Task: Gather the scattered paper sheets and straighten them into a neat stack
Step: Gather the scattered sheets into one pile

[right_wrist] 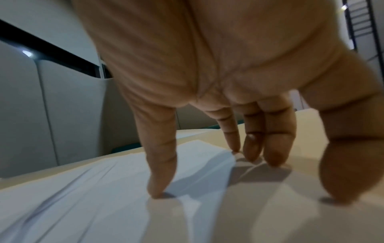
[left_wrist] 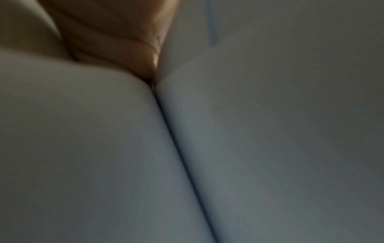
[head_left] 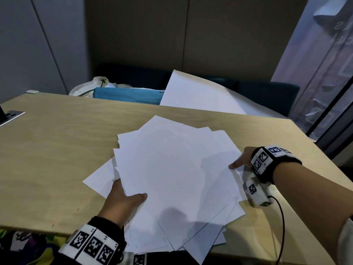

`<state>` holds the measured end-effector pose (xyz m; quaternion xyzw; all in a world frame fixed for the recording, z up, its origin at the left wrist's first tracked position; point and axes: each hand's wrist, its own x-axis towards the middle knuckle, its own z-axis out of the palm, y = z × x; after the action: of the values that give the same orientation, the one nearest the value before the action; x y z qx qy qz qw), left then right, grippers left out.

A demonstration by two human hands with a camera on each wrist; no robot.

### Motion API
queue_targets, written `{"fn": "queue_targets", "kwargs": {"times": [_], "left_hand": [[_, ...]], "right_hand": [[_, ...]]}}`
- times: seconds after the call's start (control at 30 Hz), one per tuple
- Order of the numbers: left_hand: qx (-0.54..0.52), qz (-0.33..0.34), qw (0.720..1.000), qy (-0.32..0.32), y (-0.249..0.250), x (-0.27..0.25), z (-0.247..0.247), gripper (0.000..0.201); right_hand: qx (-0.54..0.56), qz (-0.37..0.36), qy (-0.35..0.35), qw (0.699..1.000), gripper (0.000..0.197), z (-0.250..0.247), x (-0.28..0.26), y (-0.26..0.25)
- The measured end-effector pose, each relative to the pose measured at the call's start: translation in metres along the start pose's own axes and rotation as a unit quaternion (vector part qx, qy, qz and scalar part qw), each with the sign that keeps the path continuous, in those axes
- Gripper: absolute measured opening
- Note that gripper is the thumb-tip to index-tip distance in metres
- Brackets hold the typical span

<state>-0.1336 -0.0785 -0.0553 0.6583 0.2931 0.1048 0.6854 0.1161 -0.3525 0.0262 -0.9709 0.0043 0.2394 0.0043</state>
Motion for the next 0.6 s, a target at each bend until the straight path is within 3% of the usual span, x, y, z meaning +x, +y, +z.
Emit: {"fn": "queue_targets", "kwargs": {"times": [0.1, 0.2, 0.43, 0.53, 0.6], "left_hand": [[0.001, -0.002, 1.0, 0.004, 0.002, -0.002, 0.001, 0.075], [0.014, 0.008, 1.0, 0.003, 0.005, -0.004, 0.002, 0.075], [-0.013, -0.018, 1.0, -0.016, -0.003, 0.004, -0.003, 0.087], [-0.011, -0.03, 0.999, -0.018, -0.003, 0.006, -0.002, 0.078], [-0.002, -0.038, 0.999, -0.009, -0.002, 0.005, -0.001, 0.067]], "right_hand": [[0.014, 0.015, -0.006, 1.0, 0.081, 0.003, -0.005, -0.007], [0.021, 0.023, 0.016, 0.999, 0.083, 0.003, -0.006, -0.007], [0.009, -0.009, 0.036, 0.999, 0.04, 0.004, -0.007, 0.003], [0.033, -0.032, 0.009, 0.999, 0.049, 0.006, -0.001, 0.007], [0.104, -0.012, 0.034, 0.994, 0.063, 0.004, -0.001, 0.004]]}}
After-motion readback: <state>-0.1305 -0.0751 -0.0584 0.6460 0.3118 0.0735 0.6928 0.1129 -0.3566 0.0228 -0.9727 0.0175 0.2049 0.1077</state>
